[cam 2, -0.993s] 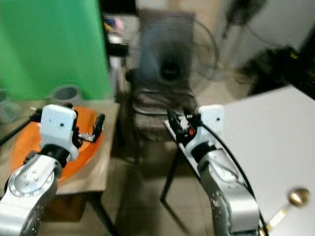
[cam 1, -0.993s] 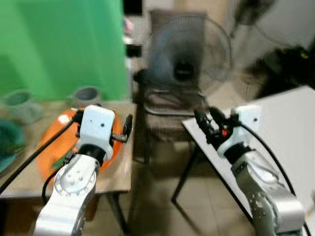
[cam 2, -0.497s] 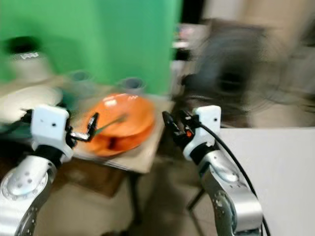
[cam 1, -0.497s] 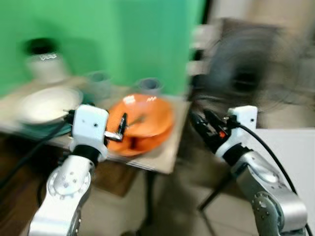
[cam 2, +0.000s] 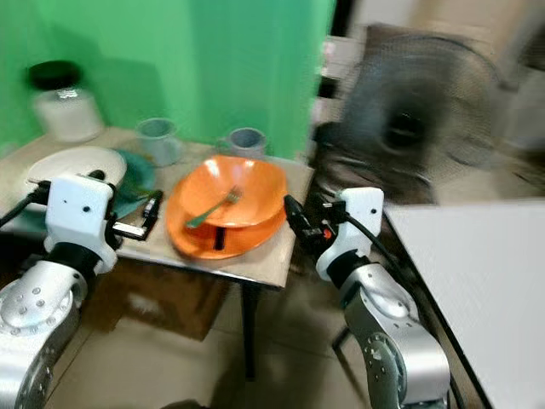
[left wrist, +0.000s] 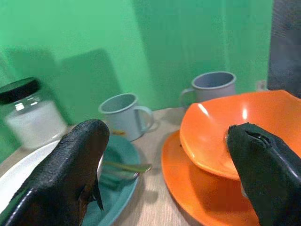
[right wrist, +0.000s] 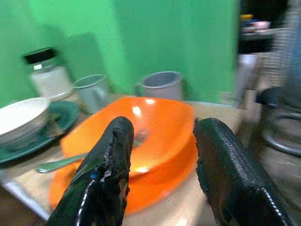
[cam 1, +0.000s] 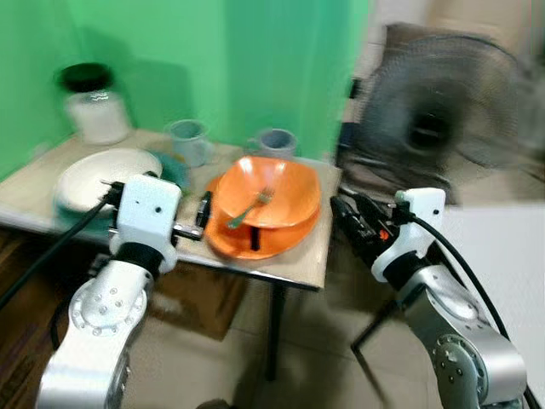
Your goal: Setting the table
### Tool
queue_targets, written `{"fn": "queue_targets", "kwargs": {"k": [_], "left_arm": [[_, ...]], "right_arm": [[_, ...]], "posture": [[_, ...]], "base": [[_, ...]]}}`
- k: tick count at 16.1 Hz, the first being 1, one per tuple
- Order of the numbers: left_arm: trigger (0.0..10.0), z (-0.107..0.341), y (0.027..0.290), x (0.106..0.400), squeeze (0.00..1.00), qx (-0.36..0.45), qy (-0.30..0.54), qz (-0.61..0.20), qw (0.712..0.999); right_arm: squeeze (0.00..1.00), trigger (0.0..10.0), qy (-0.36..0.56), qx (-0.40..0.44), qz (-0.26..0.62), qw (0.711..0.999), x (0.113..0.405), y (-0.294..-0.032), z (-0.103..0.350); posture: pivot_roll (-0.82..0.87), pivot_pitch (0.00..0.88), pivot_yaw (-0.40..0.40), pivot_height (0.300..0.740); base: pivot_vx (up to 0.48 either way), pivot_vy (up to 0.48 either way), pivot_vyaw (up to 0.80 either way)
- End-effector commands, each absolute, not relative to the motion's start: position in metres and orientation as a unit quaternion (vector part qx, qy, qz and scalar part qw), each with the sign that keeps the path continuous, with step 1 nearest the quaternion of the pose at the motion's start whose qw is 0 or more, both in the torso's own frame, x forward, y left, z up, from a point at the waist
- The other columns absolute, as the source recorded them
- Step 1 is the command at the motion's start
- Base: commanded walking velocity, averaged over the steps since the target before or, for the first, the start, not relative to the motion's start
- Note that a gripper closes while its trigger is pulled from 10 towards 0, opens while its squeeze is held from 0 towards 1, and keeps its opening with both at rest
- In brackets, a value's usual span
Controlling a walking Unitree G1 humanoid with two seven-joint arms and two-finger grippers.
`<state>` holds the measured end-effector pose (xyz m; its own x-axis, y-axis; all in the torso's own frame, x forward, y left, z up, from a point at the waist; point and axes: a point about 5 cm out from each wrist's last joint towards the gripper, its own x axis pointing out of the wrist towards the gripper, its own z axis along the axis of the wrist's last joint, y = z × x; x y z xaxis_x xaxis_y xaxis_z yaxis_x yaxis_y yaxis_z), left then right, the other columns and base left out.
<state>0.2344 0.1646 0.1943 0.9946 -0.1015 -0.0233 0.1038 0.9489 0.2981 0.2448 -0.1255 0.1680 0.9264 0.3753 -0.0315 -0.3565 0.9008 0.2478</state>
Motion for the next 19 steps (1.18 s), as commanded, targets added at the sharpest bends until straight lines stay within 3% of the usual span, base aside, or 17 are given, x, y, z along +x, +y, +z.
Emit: {"fn": "queue_targets", "kwargs": {"k": [1,5,7,14,15,16,19], "left_arm": [[10.0,0.195,0.158,0.237,0.0,0.143,0.002,-0.075,0.987],[10.0,0.195,0.156,0.243,0.0,0.131,0.005,-0.083,0.988],[10.0,0.199,0.161,0.259,0.0,0.118,-0.002,-0.071,0.99],[10.0,0.194,0.164,0.268,0.0,0.112,0.028,-0.072,0.991],[10.0,0.193,0.165,0.274,0.16,0.105,0.041,-0.079,0.991],[10.0,0.192,0.165,0.279,1.0,0.099,0.054,-0.089,0.99],[10.0,0.199,0.172,0.32,1.0,0.114,0.099,-0.073,0.986]], "right_arm": [[0.0,10.0,0.043,0.117,0.17,0.977,0.244,-0.132,0.167],[0.0,10.0,0.042,0.115,0.163,0.979,0.245,-0.134,0.168],[0.0,10.0,0.04,0.116,0.153,0.981,0.245,-0.136,0.169],[0.0,10.0,0.055,0.112,0.176,0.976,0.245,-0.132,0.169],[0.0,10.0,0.056,0.112,0.182,0.975,0.246,-0.131,0.17],[0.0,10.0,0.058,0.109,0.189,0.974,0.247,-0.13,0.17],[0.0,10.0,0.078,0.082,0.229,0.967,0.253,-0.129,0.172]], "posture": [[0.0,0.034,-0.017,0.74],[-0.01,0.035,-0.017,0.74],[-0.02,0.032,-0.015,0.74],[-0.02,0.032,-0.033,0.74],[-0.02,0.032,-0.033,0.74],[-0.02,0.027,-0.035,0.74],[-0.03,0.021,-0.046,0.74]], "base": [[0.0,0.416,-0.8],[0.0,0.412,-0.8],[0.0,-0.24,0.0],[0.0,0.0,0.0],[0.0,0.0,0.0],[0.0,0.0,0.0],[0.0,0.0,0.0]]}}
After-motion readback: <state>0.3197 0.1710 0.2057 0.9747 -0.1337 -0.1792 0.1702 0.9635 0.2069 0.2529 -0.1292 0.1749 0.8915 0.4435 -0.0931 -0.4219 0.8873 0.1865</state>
